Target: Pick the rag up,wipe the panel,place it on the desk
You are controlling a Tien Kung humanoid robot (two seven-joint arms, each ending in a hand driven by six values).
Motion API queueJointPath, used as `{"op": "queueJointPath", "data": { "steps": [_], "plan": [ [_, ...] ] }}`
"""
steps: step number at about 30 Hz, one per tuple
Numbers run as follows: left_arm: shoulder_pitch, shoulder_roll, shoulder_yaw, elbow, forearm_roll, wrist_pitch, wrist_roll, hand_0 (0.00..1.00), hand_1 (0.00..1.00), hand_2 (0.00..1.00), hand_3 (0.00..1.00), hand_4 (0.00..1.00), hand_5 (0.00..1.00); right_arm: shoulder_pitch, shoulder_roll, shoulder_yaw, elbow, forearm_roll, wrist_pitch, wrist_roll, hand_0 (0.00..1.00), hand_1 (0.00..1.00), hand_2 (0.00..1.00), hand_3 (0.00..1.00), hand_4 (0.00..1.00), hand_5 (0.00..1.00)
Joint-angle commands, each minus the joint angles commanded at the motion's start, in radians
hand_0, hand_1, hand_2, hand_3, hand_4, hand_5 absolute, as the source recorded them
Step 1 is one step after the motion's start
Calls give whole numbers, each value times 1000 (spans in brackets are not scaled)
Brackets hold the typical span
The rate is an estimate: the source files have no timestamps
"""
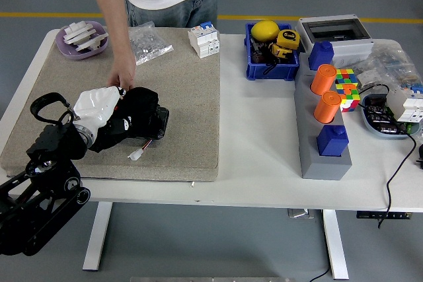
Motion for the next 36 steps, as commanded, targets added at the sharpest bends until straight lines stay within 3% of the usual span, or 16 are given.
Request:
{"op": "queueJointPath", "data": {
  "steps": [9,19,29,36],
  "plan": [
    [-16,-15,59,-26,-16,-14,12,251,221,597,542,166,2,2,0,-4,-2,4,1,0,739,567,665,626,998,611],
    [-20,-20,74,-32,-20,-15,17,250,227,596,542,187,2,3,1,-6,-3,6,2,-1,739,566,665,625,998,611],
    [-5,-20,32,6,0,-5,19,253,230,592,542,195,2,3,2,-4,-2,4,1,-1,739,566,664,626,998,610],
    [15,12,-19,18,24,4,22,255,232,592,543,195,2,3,2,-2,-1,3,3,-2,740,566,664,625,998,610]
  ]
}}
